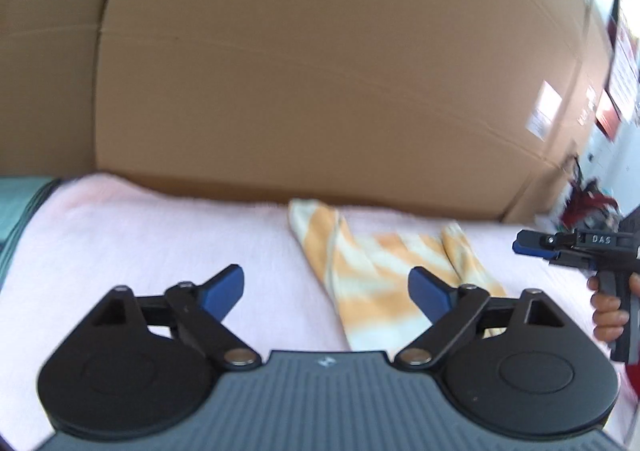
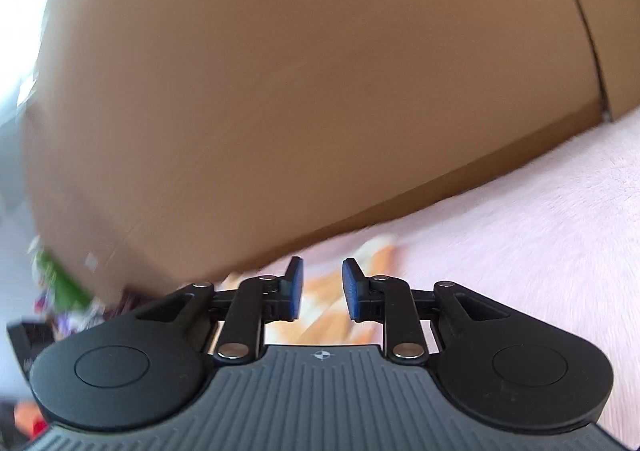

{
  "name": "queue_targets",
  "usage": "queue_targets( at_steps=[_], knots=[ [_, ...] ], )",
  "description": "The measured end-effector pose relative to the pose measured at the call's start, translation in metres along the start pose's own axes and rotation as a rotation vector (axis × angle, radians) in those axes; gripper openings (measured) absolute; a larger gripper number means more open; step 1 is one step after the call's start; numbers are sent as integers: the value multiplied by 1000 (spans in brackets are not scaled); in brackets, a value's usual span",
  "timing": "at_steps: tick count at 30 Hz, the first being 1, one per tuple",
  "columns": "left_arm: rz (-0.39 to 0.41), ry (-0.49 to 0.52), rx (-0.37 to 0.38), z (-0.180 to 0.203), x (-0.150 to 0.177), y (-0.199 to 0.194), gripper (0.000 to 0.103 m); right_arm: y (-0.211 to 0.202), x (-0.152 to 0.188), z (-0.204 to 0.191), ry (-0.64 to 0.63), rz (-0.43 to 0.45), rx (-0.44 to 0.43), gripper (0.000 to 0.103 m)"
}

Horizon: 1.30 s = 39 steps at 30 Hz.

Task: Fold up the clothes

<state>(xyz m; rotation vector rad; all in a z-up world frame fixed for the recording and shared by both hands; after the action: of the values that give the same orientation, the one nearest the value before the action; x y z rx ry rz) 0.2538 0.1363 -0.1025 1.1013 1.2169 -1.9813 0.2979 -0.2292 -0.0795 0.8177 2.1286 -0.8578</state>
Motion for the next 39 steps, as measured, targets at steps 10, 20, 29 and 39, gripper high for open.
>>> queue_targets(
  at_steps=[10,20,29,39],
  knots=[
    [-97,98,192,94,114,-65,91,-136,130,-66,-395,-94,19,40],
    [-56,-4,237,90,120,-64,75,-140,151,-65,-440,-63,20,42],
    [-21,-111,261,69,119,-70,19,-137,154,-60,-423,-31,20,20],
    [-20,-173,341,70,118,-92,10,-151,145,-63,-366,-54,-66,14]
  ],
)
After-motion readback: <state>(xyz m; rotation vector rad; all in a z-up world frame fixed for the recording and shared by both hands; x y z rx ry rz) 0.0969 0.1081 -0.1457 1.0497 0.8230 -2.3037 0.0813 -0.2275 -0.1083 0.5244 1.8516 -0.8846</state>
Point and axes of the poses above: each gripper's, at about its wrist camera, not at the fingertips, and y roughly the way its jaws point, z to its right, x to its underside, the point moved 9 cm from there along y, roughly the way its jaws point, and after that the axes turned 2 degrees about z, right-handed, at the moved point
